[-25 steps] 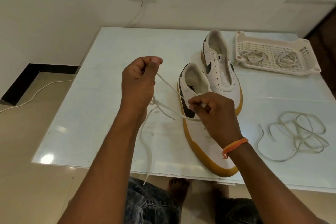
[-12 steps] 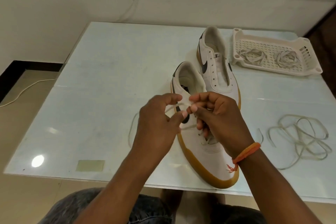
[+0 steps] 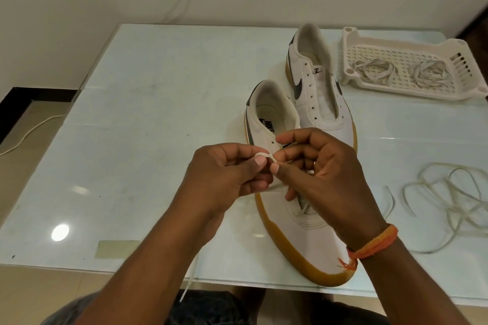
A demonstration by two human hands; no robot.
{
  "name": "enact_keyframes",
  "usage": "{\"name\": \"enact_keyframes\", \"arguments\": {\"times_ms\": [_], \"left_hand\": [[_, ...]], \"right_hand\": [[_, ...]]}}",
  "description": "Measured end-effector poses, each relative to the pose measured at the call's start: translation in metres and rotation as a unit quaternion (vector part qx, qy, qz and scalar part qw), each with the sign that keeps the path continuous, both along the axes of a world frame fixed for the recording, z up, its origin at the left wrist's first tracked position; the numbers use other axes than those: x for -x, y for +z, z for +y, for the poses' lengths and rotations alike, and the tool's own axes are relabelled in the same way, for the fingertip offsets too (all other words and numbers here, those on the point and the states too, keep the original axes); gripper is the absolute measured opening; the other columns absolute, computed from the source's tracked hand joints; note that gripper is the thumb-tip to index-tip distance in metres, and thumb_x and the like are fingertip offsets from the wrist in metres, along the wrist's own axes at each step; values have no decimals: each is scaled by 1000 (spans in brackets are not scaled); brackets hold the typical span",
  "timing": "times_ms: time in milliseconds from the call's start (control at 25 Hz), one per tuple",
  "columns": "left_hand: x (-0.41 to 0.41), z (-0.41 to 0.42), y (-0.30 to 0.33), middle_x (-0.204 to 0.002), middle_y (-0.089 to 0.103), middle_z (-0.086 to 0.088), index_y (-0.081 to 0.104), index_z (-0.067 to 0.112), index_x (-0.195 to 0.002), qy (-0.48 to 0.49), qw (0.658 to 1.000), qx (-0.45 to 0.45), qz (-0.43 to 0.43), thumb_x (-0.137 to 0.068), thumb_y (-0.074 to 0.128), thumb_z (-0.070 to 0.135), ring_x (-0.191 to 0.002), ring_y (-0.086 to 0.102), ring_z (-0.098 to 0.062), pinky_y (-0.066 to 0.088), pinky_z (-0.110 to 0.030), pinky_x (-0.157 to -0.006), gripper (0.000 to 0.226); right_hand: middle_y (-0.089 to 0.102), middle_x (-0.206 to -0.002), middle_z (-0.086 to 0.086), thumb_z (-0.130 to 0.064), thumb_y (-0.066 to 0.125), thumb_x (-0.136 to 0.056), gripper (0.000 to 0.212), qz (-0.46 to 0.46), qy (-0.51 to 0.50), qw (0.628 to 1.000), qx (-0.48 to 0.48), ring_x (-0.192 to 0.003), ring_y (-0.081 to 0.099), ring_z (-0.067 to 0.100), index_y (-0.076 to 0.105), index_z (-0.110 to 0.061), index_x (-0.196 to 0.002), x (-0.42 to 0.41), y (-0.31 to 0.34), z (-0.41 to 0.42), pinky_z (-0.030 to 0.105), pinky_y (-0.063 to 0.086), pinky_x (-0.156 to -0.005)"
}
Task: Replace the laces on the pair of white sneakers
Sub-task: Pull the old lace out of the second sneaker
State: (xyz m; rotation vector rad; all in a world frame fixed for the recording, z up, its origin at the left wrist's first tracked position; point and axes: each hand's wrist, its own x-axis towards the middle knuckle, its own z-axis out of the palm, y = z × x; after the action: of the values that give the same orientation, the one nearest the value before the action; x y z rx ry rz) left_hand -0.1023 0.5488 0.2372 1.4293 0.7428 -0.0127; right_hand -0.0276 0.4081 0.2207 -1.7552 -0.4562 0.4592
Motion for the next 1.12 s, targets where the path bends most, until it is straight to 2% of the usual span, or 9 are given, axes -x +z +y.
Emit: {"name": "enact_keyframes", "arguments": {"times_ms": [200,400,480,560,680,760,880,1000,1120], "left_hand": [[-2,2,2,-85,76,-6,72,12,-104,5,1000,17,2,-88,64,12,-76,74,-19,60,-27,-71,18],[-2,3,2,-82,75,-3,74,15,-101,-3,999,-23,32,-90,65,14,-69,72,-16,59,-24,-65,14],[-1,4,2,-79,74,1,75,21,-97,-19,996,-68,54,-90,67,20,-67,71,-14,59,-25,-64,11],[1,7,1,-77,72,7,75,26,-92,-84,977,-175,90,-89,68,26,-70,69,-12,58,-26,-66,7],[3,6,4,-90,70,11,76,26,-99,-191,934,-261,149,-88,70,31,-76,65,-9,49,-16,-64,14],[1,4,6,-101,69,10,74,25,-107,-203,923,-288,157,-86,71,35,-81,62,-8,42,-11,-63,23],[-4,5,10,-98,60,15,66,32,-112,-143,923,-337,119,-79,77,42,-78,55,-4,36,-10,-61,36],[-4,6,12,-77,60,17,68,29,-95,-49,940,-334,56,-81,76,35,-63,59,-2,38,-6,-56,17],[0,-1,10,-72,65,15,72,26,-87,-32,952,-303,24,-84,75,29,-58,67,-8,51,-14,-57,5]], "right_hand": [[71,-80,-2,-12,70,-86,23,-18,-26,999,-17,-64,68,14,63,-17,-108,2,-5,3,22,54,-49],[70,-79,0,-13,68,-86,22,-28,-28,999,-12,-58,65,12,58,-16,-105,3,-6,6,20,52,-47],[70,-78,-2,-12,68,-87,21,-39,-16,999,-8,-58,64,10,57,-18,-104,3,-6,4,19,52,-48],[67,-75,-9,-10,70,-86,20,-93,22,995,36,-66,64,6,58,-22,-97,4,-8,3,14,52,-54],[58,-73,-22,-11,78,-79,23,-231,29,963,138,-70,62,0,62,-24,-88,12,-15,1,-2,43,-69],[57,-75,-20,-13,81,-76,24,-258,-11,956,141,-66,61,-7,64,-22,-90,15,-20,0,-7,38,-70],[64,-79,-18,-22,77,-79,27,-188,-75,974,102,-73,63,-10,59,-25,-99,21,-17,2,-1,46,-63],[70,-78,-9,-23,75,-81,28,-76,-133,987,57,-57,65,4,59,-20,-104,26,-15,6,12,50,-49],[68,-70,-9,-21,73,-83,28,-45,-152,987,36,-50,62,8,57,-18,-105,28,-12,10,14,49,-45]]}}
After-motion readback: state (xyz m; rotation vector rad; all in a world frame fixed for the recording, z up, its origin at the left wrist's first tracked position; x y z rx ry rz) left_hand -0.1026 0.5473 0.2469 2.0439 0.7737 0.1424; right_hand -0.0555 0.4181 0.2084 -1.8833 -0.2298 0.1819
